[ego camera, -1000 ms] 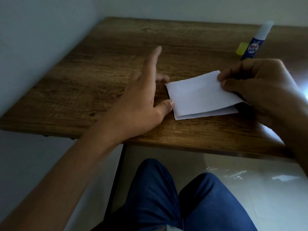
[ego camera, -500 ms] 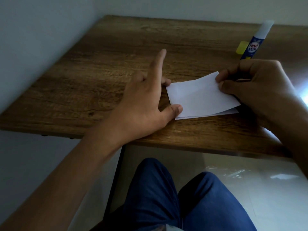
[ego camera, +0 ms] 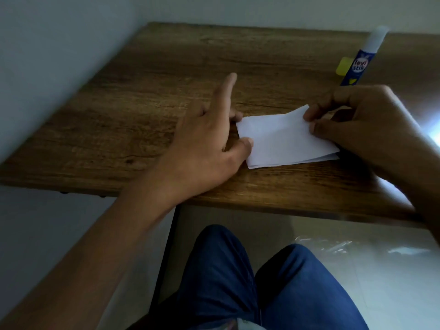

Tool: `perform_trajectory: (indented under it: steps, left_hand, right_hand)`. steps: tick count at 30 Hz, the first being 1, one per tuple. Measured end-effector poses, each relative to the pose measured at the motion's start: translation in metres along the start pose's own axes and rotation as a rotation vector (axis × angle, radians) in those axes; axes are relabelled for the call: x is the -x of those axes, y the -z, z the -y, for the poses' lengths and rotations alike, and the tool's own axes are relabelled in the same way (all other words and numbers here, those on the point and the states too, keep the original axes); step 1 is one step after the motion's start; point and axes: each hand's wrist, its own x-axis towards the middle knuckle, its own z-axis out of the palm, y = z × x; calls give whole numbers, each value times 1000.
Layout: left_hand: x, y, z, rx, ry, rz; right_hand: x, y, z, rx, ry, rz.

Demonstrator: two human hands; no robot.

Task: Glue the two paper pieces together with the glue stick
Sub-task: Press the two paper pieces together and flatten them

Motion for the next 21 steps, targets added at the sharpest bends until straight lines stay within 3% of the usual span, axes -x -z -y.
perform_trajectory:
  steps: [8,14,18,21]
  left_hand:
    - [-5,-6,1,-88,19,-48]
    - [-3,2,3,-102,26,97]
    - [-6,5,1,-130,39,167]
    - [-6,5,0,-114,50,189]
  right_hand:
    - [1,-1,5,68,2,2]
    - [0,0,7,138,-26,-2]
    - [8,-4,21,362,106,-94]
    - [23,-23,49,236,139,96]
